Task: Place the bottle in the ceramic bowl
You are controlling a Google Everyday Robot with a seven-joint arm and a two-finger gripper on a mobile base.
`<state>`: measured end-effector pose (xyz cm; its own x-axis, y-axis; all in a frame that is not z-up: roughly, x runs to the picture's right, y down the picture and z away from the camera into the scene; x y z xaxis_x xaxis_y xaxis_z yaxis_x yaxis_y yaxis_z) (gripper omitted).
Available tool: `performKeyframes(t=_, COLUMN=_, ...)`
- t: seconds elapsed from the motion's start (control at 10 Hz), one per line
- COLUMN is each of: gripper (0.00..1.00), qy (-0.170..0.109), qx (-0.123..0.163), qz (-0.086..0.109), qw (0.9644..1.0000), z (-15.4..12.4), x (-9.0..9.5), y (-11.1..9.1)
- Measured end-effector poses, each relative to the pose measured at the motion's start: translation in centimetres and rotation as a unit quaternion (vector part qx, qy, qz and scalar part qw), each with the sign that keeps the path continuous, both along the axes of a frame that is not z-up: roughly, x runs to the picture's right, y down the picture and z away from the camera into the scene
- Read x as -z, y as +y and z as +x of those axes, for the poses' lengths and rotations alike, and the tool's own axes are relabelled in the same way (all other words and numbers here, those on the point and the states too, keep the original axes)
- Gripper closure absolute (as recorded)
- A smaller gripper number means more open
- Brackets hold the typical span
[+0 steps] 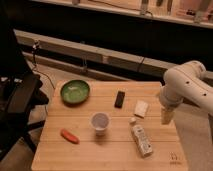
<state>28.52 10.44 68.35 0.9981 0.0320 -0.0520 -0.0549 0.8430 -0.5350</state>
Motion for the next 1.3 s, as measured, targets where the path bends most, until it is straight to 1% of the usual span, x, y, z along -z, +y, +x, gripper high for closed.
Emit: performKeyframes(t=1.3, gripper=0.20, qy=-0.001, qx=-0.001, qz=-0.001, qw=1.0000, z=-0.02, x=-0.08, y=0.10)
